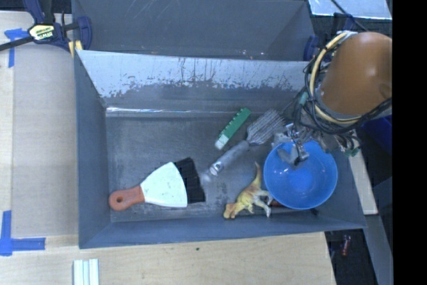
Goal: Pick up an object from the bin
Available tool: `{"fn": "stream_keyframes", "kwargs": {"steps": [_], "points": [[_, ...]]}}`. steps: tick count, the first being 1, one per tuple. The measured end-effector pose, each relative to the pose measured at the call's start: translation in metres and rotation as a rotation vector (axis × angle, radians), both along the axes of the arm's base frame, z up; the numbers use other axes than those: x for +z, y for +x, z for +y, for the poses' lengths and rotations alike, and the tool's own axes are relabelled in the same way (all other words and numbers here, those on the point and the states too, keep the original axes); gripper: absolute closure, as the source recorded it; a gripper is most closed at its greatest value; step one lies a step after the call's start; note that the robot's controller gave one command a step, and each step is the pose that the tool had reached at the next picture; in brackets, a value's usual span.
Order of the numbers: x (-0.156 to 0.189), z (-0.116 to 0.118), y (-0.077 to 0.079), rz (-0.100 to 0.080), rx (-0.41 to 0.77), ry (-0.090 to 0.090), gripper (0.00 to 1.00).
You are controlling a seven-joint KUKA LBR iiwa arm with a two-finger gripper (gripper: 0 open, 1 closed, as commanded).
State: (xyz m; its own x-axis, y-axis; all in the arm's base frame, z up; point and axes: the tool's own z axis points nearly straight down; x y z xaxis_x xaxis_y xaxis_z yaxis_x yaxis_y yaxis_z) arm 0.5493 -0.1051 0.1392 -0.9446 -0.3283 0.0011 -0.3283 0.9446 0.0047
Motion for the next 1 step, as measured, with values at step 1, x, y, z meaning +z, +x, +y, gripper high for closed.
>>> {"fn": "stream_keyframes", "kwargs": {"steps": [1], "points": [[0.0572,-0.0065,0.0203,-0.006,-0.016,0.000,1.00]]}}
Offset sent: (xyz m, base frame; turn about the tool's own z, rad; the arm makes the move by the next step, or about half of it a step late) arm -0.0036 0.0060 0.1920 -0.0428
